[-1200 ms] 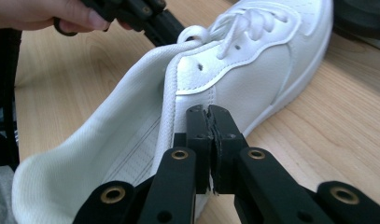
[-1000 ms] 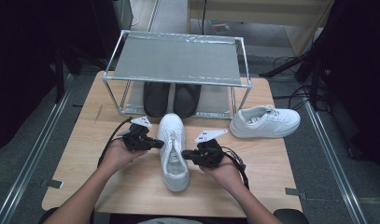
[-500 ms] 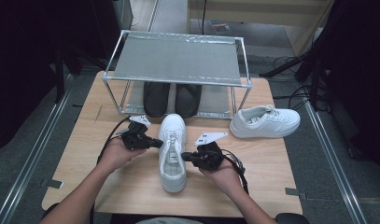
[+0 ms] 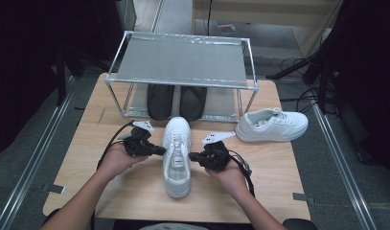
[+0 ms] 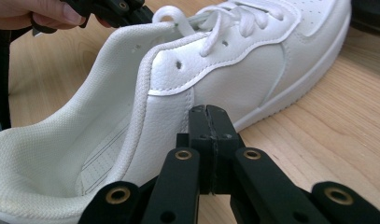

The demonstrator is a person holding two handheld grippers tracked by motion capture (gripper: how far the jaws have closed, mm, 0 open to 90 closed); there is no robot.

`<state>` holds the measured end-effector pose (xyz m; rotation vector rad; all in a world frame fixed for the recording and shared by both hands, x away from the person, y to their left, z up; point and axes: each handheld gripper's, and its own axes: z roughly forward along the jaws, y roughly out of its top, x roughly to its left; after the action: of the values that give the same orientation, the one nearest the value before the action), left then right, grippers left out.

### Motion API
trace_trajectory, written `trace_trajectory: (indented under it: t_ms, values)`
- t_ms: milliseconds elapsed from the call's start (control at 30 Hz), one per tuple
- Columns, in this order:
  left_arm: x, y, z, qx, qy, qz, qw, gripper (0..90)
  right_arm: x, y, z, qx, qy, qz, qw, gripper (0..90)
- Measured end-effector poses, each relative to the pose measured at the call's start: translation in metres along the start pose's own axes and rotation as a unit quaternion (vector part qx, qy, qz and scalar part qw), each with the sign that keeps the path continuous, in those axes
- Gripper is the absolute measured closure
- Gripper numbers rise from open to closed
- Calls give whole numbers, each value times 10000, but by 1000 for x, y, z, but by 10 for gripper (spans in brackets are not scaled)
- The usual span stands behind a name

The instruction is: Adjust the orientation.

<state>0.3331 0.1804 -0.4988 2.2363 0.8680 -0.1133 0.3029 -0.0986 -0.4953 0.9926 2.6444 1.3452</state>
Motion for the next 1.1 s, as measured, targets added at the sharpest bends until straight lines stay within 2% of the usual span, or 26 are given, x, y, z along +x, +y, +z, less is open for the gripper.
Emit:
trace_trajectory:
  t_ms: [133,233,367,467,633,833,900,967,1100]
  values:
    - [-3,-1,-2,38,24,-65,10000,900,4,0,1,46,116,-71,9999,900]
    - [-7,-2,-3,42,33,-26,10000,900,7,0,1,76,52,-135,9999,900]
    - [-6,-3,-5,24,3,-15,10000,900,3,0,-2,108,59,-127,9998,900]
    - [-4,-3,-10,-46,-47,-12,10000,879,-2,0,-8,24,10,-70,10000,867]
    - [-2,-5,-28,-419,-32,41,9991,832,-11,-2,-26,-166,-14,53,9998,806]
    - [0,-10,-40,-649,-27,134,9978,765,-26,-3,-48,-495,-112,114,9986,717]
    - [-1,-10,-41,-696,-71,150,9974,735,-31,-3,-54,-526,-148,164,9984,701]
    - [-3,-9,-43,-756,-214,174,9968,693,-36,-3,-62,-571,-204,227,9979,679]
    - [-10,-7,-44,-693,-205,403,9966,652,-43,-3,-74,-656,-309,285,9970,667]
